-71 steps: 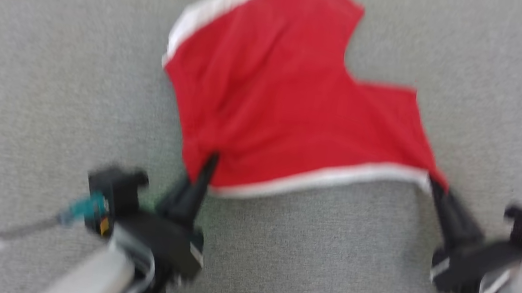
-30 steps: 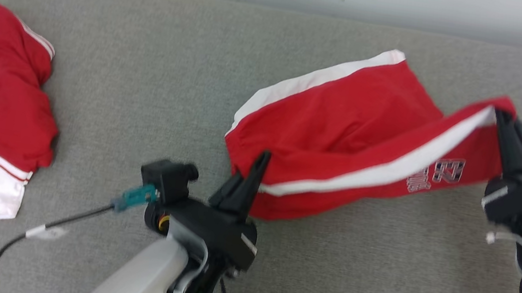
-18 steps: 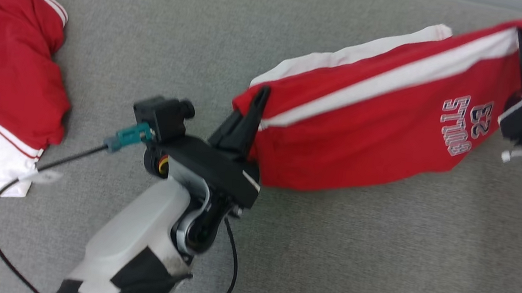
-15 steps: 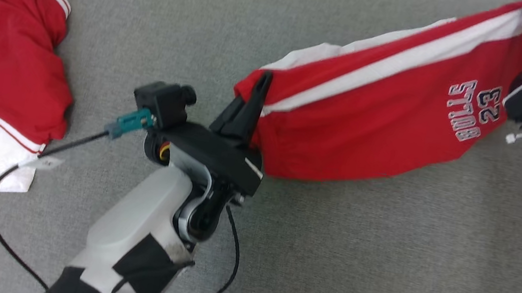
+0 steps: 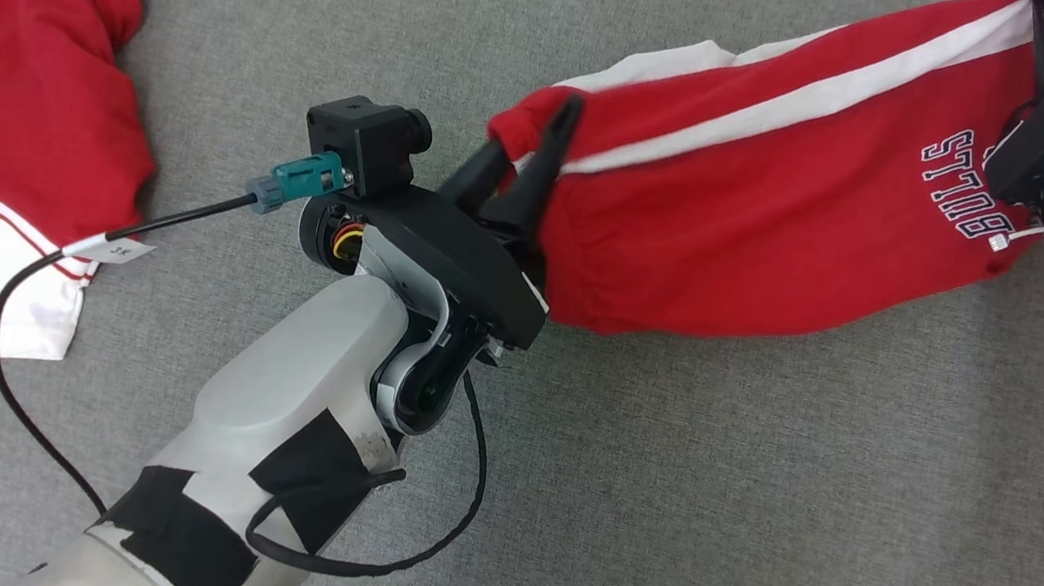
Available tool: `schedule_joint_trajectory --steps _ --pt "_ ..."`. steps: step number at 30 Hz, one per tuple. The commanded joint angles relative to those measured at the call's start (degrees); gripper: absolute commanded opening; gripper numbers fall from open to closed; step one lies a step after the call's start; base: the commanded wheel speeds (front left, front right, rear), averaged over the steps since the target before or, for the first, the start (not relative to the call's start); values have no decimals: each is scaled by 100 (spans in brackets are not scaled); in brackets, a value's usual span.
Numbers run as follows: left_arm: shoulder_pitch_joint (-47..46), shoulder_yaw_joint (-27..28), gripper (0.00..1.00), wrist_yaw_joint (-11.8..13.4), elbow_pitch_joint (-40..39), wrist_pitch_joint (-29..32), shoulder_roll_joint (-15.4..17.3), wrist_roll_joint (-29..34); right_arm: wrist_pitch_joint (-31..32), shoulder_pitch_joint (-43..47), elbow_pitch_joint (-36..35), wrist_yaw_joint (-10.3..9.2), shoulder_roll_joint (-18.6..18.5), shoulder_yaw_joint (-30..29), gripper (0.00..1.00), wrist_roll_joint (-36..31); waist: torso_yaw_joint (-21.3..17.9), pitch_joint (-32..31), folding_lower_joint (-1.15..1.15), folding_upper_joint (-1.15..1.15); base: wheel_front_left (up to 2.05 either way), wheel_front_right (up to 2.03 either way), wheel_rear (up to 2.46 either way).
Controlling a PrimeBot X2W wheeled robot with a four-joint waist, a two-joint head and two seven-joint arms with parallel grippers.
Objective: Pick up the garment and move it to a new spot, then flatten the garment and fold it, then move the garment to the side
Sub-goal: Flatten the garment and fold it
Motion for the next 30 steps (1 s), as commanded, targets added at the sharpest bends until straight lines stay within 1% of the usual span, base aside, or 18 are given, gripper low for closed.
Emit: schedule_joint_trajectory --steps 1,7,12,20,24,28,29,30 --pt "2 23 100 -27 -8 -16 -1 98 -88 -57 66 -13 -5 58 100 4 -2 -45 -1 -1 0 0 0" --pt "316 251 100 131 -114 -19 2 509 -248 151 243 -13 -136 295 100 243 -4 -288 -1 -1 0 0 0" --pt "727 251 100 302 -104 -19 1 804 -346 436 324 -13 -316 462 100 476 12 -544 -1 -1 0 0 0" --pt "1341 449 100 400 -412 -19 2 1285 -410 827 451 -13 -612 700 100 730 136 -736 -1 -1 0 0 0" --pt "1641 804 100 507 -863 -19 78 1694 -433 900 539 -13 -671 763 100 848 223 -726 -1 -1 0 0 0" --pt "2112 1436 100 567 -1622 -19 93 2269 -392 926 608 -13 -695 852 100 931 319 -675 -1 -1 0 0 0" --pt "2112 1436 100 567 -1622 -19 93 2269 -392 926 608 -13 -695 852 100 931 319 -675 -1 -1 0 0 0" --pt "2253 1613 100 582 -1807 -19 96 2459 -394 923 626 -13 -699 866 100 949 341 -665 -1 -1 0 0 0"
